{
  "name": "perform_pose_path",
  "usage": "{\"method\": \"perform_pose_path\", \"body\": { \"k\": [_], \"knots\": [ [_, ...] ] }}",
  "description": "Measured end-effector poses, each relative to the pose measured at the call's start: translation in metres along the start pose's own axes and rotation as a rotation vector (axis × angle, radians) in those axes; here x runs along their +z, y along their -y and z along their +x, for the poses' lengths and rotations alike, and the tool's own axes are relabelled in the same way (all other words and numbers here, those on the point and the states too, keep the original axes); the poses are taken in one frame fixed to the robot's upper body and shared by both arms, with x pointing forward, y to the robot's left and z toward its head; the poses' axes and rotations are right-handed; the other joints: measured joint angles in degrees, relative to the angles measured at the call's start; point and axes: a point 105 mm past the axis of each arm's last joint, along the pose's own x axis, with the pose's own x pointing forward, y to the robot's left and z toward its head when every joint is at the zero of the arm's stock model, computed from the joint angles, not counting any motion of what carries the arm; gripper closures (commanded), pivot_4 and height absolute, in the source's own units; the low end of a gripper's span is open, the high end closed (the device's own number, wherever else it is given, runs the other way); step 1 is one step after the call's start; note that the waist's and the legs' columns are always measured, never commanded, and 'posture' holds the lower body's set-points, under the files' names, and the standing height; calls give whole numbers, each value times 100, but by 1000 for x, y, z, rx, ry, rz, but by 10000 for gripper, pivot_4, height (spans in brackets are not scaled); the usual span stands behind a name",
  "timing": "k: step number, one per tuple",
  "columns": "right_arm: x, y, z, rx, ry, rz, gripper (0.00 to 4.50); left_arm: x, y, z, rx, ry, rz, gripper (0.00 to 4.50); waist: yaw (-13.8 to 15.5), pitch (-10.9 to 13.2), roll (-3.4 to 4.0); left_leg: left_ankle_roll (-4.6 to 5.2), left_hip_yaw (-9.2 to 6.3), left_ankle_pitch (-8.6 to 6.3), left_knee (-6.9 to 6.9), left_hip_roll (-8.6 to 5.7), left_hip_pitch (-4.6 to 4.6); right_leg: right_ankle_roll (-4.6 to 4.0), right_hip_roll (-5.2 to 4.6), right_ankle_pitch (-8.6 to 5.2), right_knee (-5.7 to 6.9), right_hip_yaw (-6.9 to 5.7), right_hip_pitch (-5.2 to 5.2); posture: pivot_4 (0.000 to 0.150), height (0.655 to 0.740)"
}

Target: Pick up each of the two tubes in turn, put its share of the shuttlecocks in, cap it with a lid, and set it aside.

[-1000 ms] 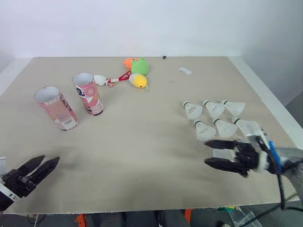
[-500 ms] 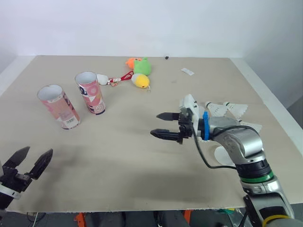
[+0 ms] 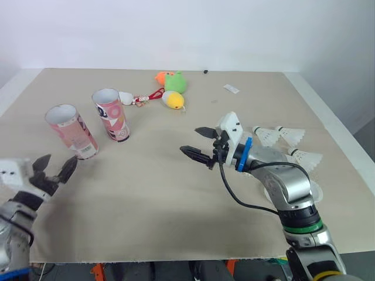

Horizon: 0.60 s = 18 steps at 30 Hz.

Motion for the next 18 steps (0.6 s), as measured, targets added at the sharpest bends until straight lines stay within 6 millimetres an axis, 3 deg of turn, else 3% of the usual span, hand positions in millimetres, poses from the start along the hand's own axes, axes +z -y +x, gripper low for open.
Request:
{"method": "perform_pose_path", "body": {
  "k": [7,18],
  "knots": [
    [7,-4,-8,-42,27,-23,669,-11,1,25,-79,-58,19,0,-10,0,0,-1,-3,-1,-3,8,-8,-4,7,-1,-1,-5,-7,1500,7323],
    [14,2,-18,-94,42,-35,669,-6,-2,63,-118,-63,70,0,0,0,-1,-1,-3,-1,0,3,-14,-3,2,3,-3,-5,-7,1500,7323]
  ]
}}
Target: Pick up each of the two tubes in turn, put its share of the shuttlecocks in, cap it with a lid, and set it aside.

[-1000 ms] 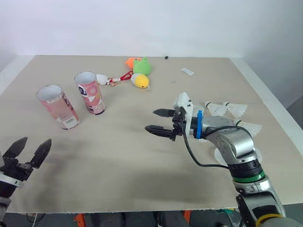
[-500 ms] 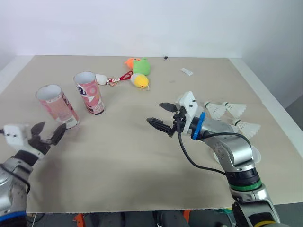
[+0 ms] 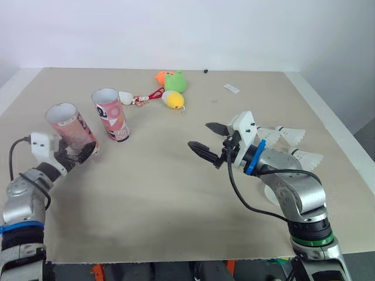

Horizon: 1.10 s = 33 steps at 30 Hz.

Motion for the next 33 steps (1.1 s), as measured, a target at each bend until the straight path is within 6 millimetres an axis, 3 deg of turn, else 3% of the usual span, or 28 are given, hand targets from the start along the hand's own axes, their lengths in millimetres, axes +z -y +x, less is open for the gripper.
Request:
{"method": "perform_pose_path", "body": {
  "k": [5,8,10,15,20,23,25,30,32,33],
  "knots": [
    [4,2,-3,-15,4,-6,669,0,1,16,-20,-11,4,0,0,0,0,0,-8,0,0,-5,-7,1,-1,0,0,-1,-2,1500,7323],
    [5,2,-3,-18,5,-5,0,2,-1,20,-16,-3,0,6739,-1,0,0,0,-7,0,0,-6,-7,1,-3,0,0,0,-2,1500,7323],
    [6,1,-4,-17,6,-7,0,3,-1,21,-13,4,2,14080,-3,0,0,0,-6,-1,0,-6,-7,2,-4,-1,-1,0,-2,1500,7323],
    [8,-1,-5,-12,7,-10,0,3,-4,17,-6,9,19,14080,-6,0,0,0,-7,-1,-1,-5,-8,2,-4,-1,-1,0,-2,1500,7323],
    [6,1,-8,-10,-4,-4,0,8,-11,-3,-5,-14,112,14080,-5,0,0,0,-5,-1,-1,1,-8,1,-6,-1,0,-1,-5,1500,7323],
    [6,-11,-28,98,-15,38,0,24,2,-23,-193,-150,345,14080,6,3,-5,-1,-18,-1,-7,5,-18,3,-11,-11,-4,-7,-6,1500,7323],
    [9,-16,-36,142,-9,52,0,30,6,-28,-251,-186,393,14080,17,3,-1,-1,-18,-1,-8,-2,-13,8,-24,-24,1,-7,-3,1500,7323],
    [25,-31,-78,285,-17,91,0,34,47,-58,-674,-513,586,14080,17,9,8,1,-11,-6,-5,-12,-10,40,-42,-47,0,-14,0,1500,7323],
    [25,-34,-85,294,-38,92,0,37,54,-60,-738,-570,615,14080,22,8,8,2,-9,-5,-5,-13,-7,46,-37,-52,0,-15,2,1500,7323],
    [20,-39,-96,283,-65,110,0,46,75,-53,-858,-620,675,14080,51,9,8,4,-9,-4,-3,-15,-8,43,-32,-54,1,-18,4,1500,7323]
  ]
}}
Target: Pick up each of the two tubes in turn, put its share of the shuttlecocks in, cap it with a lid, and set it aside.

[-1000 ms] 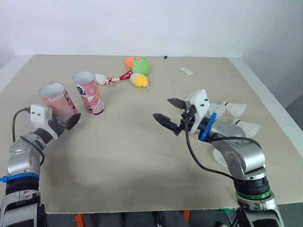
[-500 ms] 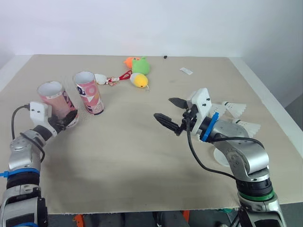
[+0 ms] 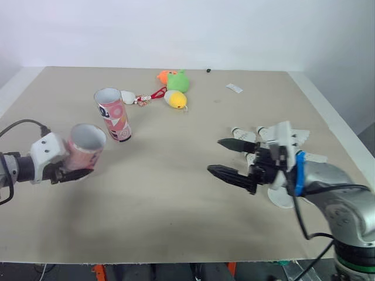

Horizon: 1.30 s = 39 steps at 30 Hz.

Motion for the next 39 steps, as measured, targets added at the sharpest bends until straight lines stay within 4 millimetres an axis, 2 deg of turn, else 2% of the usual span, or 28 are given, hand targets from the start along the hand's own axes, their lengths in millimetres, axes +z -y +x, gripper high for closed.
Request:
{"method": "perform_pose_path", "body": {
  "k": [1,3,4,7,9,10,16,19,27,30,34,39],
  "knots": [
    [-6,-4,-2,-11,-15,20,0,15,2,6,-56,-7,67,14080,33,0,1,3,-2,2,0,-2,1,9,8,-4,2,3,7,1500,7323],
    [-15,-6,-5,-41,-42,49,0,24,4,14,-105,-27,124,14080,58,-4,11,3,4,2,1,-1,3,9,17,-4,4,12,5,1500,7323],
    [-19,-6,-7,-63,-53,57,0,25,5,17,-120,-37,132,14080,53,-5,12,3,10,2,0,1,4,9,19,-3,4,17,3,1500,7323],
    [-53,-1,-16,-247,-150,131,0,20,7,40,-193,-66,145,14080,37,-6,13,3,7,1,1,4,-1,7,31,-8,14,24,-5,1500,7323],
    [-62,2,-18,-317,-184,133,0,21,5,41,-198,-74,154,14080,32,-7,13,3,7,1,2,5,0,7,32,-9,17,27,-5,1500,7323],
    [-67,6,-18,-418,-177,138,0,21,4,44,-207,-76,162,14080,49,-12,17,4,3,2,2,2,4,8,32,-9,20,26,-1,1500,7323],
    [-69,15,-23,-704,-130,153,0,25,3,54,-219,-47,139,14080,67,-45,71,9,8,5,14,-13,7,1,16,-19,25,37,8,1500,7323],
    [-77,20,-32,-797,-163,159,0,35,8,63,-247,53,82,14080,77,-49,75,11,7,6,22,-25,7,13,5,-23,25,44,16,1500,7323],
    [-87,20,-33,-853,-199,147,0,55,25,74,-331,201,10,14080,60,-48,68,11,5,6,21,-21,2,17,20,-24,25,50,9,1500,7323],
    [-92,28,-29,-878,-201,135,0,54,26,72,-330,189,2,14080,44,-48,67,11,4,6,20,-12,5,4,31,-21,26,50,8,1500,7323],
    [-102,44,-27,-956,-209,138,0,42,29,67,-330,124,-8,14080,42,-48,68,11,3,7,17,-9,5,-3,34,-23,31,50,4,1500,7323],
    [-108,51,-24,-1008,-217,127,0,38,29,62,-316,70,20,14080,33,-49,66,11,6,6,15,-9,6,-3,35,-25,31,51,3,1500,7323]
  ]
}}
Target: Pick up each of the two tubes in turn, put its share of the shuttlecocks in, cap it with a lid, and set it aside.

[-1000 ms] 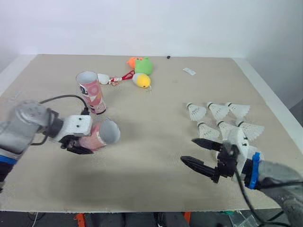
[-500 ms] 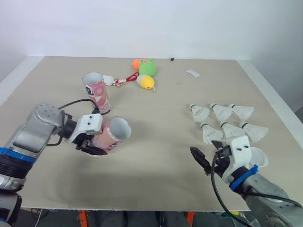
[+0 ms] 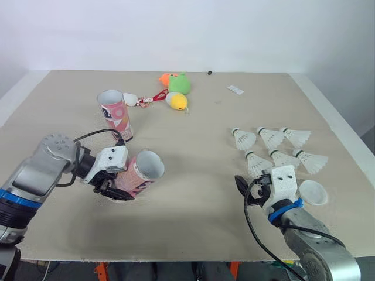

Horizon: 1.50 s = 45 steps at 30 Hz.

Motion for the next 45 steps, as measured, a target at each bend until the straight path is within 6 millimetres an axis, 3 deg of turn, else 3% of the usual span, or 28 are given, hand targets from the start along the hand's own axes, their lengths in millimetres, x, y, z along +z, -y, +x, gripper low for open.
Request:
{"method": "perform_pose_path", "body": {
  "k": [18,21,28,29,33,38,41,45],
  "knots": [
    [-2,-14,32,18,25,-54,0,-7,-4,-6,27,-90,41,14080,-107,-1,1,14,-2,8,-3,12,34,-31,23,-8,55,4,-1,1500,7323],
    [-2,-13,37,12,30,-75,8909,-7,-4,-6,35,-87,33,14660,-106,-1,2,14,0,9,-3,11,35,-31,21,-8,55,8,-1,1500,7323],
    [5,-10,48,9,58,-112,41592,-6,-2,-5,44,-87,27,14660,-106,-1,2,14,4,8,-5,9,34,-31,20,-9,54,11,-2,1500,7323],
    [7,-10,48,15,65,-123,44358,-6,-2,-5,50,-86,27,14660,-106,-1,2,14,4,8,-6,9,34,-31,20,-9,54,11,-2,1500,7323],
    [9,-14,46,53,74,-135,44358,-7,-1,-5,62,-80,20,14660,-105,0,2,14,3,8,-6,9,34,-30,20,-9,54,11,-2,1500,7323],
    [21,-27,24,205,126,-198,44358,-7,1,-6,67,-77,15,14660,-107,0,5,14,4,8,-8,9,34,-28,19,-12,54,11,-3,1500,7323],
    [38,-44,8,385,175,-181,44358,-7,1,-6,68,-78,15,14660,-107,1,6,14,4,8,-8,10,37,-28,20,-11,54,11,-1,1500,7323],
    [84,-81,-14,739,302,-206,44358,-9,0,-6,68,-82,10,14660,-118,5,3,16,8,10,-6,14,51,-29,25,-4,54,14,7,1500,7323]
  ]
}}
